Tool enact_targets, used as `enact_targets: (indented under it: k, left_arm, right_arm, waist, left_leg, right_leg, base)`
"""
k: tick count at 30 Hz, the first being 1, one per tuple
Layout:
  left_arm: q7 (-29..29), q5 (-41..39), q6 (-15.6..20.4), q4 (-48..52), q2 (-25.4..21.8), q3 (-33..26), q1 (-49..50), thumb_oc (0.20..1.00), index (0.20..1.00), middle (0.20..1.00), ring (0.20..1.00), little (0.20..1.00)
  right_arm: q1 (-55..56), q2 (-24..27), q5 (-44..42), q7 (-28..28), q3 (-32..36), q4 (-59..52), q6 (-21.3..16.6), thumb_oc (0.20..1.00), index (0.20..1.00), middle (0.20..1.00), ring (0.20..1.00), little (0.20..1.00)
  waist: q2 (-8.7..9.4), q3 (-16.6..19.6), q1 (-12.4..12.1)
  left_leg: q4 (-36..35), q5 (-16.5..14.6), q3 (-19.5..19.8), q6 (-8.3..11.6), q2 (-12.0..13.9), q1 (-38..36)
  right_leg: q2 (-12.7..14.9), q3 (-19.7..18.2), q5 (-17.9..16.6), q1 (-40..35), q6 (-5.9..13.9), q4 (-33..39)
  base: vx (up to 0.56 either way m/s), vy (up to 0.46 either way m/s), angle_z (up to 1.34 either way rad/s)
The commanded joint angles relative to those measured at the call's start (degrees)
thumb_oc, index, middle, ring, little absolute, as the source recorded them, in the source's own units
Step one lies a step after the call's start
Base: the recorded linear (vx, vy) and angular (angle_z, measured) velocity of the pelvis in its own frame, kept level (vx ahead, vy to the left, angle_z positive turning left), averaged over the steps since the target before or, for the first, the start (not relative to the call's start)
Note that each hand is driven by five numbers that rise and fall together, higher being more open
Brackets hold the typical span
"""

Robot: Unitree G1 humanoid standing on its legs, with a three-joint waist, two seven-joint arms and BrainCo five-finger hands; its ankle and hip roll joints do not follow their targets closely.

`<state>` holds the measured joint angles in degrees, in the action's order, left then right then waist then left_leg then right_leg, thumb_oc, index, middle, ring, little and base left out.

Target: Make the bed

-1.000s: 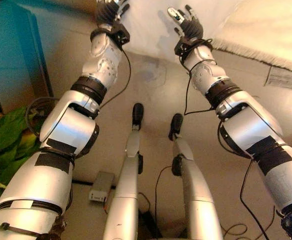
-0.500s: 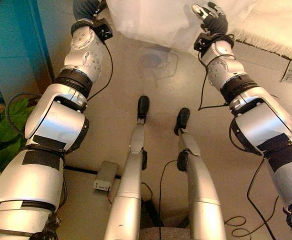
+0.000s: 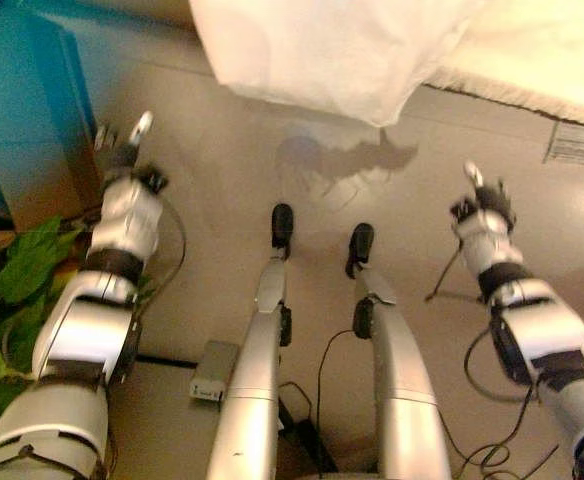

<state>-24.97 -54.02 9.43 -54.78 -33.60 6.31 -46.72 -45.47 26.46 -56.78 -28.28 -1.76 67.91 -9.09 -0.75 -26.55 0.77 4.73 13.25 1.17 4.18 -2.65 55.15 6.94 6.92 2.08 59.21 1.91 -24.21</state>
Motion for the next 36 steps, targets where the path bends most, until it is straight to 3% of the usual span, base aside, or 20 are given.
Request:
enact_targets:
  k: [1,7,9,10,12,13,23,27,30,36]
  left_arm:
    - [-0.47,3.45,1.76,-1.26,3.83,-5.01,4.46,1.000,1.000,1.000,1.000,1.000]
    - [2.95,12.81,-0.24,-4.63,9.69,-6.91,19.77,1.000,1.000,1.000,1.000,1.000]
    - [5.22,16.31,-0.76,-6.31,11.18,-5.96,23.61,1.000,1.000,1.000,1.000,1.000]
    - [7.21,16.72,-0.90,-5.76,11.44,-6.62,26.44,1.000,1.000,1.000,1.000,1.000]
    - [9.81,15.63,-1.27,-6.34,12.13,-7.60,29.04,1.000,1.000,1.000,1.000,1.000]
    - [13.27,17.60,-1.50,-5.56,12.42,-7.79,33.96,1.000,1.000,1.000,1.000,1.000]
    - [17.53,37.01,-5.35,-16.01,17.27,-6.69,43.31,1.000,1.000,1.000,1.000,1.000]
    - [19.21,41.90,-6.68,-19.19,19.36,-5.03,45.03,1.000,1.000,1.000,1.000,1.000]
    - [20.43,47.31,-7.14,-20.15,20.44,-0.44,45.35,1.000,1.000,1.000,1.000,1.000]
    - [21.53,50.73,-7.46,-20.01,20.31,1.87,45.36,1.000,1.000,1.000,1.000,1.000]
  right_arm:
    - [6.59,0.65,3.45,-1.21,2.90,-2.00,-1.69,1.000,1.000,1.000,1.000,1.000]
    - [20.69,-2.00,11.03,1.20,5.61,-5.93,-1.49,1.000,1.000,1.000,1.000,1.000]
    - [24.00,-2.81,14.23,4.11,4.32,-7.08,-0.86,1.000,1.000,1.000,1.000,1.000]
    - [26.21,-2.16,15.56,6.42,4.19,-7.98,-0.13,1.000,1.000,1.000,1.000,1.000]
    - [28.57,-1.48,17.57,8.34,3.95,-8.71,0.61,1.000,1.000,1.000,1.000,1.000]
    - [32.93,-0.81,22.38,13.79,1.30,-10.66,2.39,1.000,1.000,1.000,1.000,1.000]
    - [41.41,-4.74,37.19,21.91,-2.90,-4.03,6.01,1.000,1.000,1.000,1.000,1.000]
    - [43.03,-6.83,44.70,23.56,-6.04,1.85,8.15,1.000,1.000,1.000,1.000,1.000]
    - [43.85,-8.29,48.68,24.83,-7.89,6.06,9.56,1.000,1.000,1.000,1.000,1.000]
    - [43.92,-10.00,50.80,25.99,-9.20,8.30,10.61,1.000,1.000,1.000,1.000,1.000]
  waist:
    - [-1.76,-3.24,0.62]
    - [-2.79,-2.89,1.19]
    - [-2.87,-1.01,1.52]
    - [-3.03,-0.01,1.35]
    - [-3.06,0.82,1.54]
    - [-2.69,3.26,1.37]
    - [-0.49,16.64,0.20]
    - [0.62,20.32,-0.44]
    - [1.01,22.22,-0.37]
    - [1.36,23.53,-0.40]
  left_leg:
    - [10.10,-13.00,-3.20,-1.16,-1.26,-2.09]
    - [12.04,-14.13,-3.81,-1.76,-1.35,-14.50]
    - [11.39,-14.22,-3.36,-1.78,-1.58,-20.69]
    - [10.37,-12.61,-3.46,-2.25,-1.54,-23.49]
    - [8.77,-12.35,-3.27,-2.29,-1.67,-27.42]
    - [5.97,-11.66,-2.68,-2.06,-1.44,-33.50]
    - [-4.69,-10.65,-3.27,-1.68,-0.24,-51.80]
    - [-7.36,-10.86,-3.24,-2.03,-0.26,-56.03]
    - [-9.69,-10.50,-3.44,-2.10,-0.18,-58.21]
    - [-9.73,-11.05,-3.39,-2.42,-0.28,-59.36]
  right_leg:
    - [-2.29,1.25,-5.16,-7.18,2.99,11.36]
    - [-1.73,1.32,0.24,-17.40,1.85,3.63]
    - [-2.04,0.90,1.99,-23.26,1.55,2.38]
    - [-2.12,1.19,1.09,-25.68,1.05,2.56]
    - [-2.29,1.20,1.27,-29.67,0.94,3.70]
    - [-3.09,1.07,0.95,-36.39,1.15,6.70]
    - [-5.66,2.40,-2.19,-56.28,2.60,22.26]
    - [-6.45,2.15,-2.63,-60.36,2.75,24.87]
    - [-6.71,2.47,-2.95,-62.18,2.91,26.27]
    - [-6.84,2.58,-3.05,-63.63,2.94,26.92]
  base:
    - [-0.05,-0.005,-0.18]
    - [-0.03,-0.043,-0.09]
    - [0.02,-0.082,0.06]
    - [0.05,-0.066,0.03]
    - [0.07,-0.100,-0.13]
    - [0.10,-0.177,-0.08]
    - [0.10,-0.122,0.08]
    - [0.07,-0.036,0.02]
    - [0.03,-0.007,0.01]
    - [0.00,0.000,0.00]
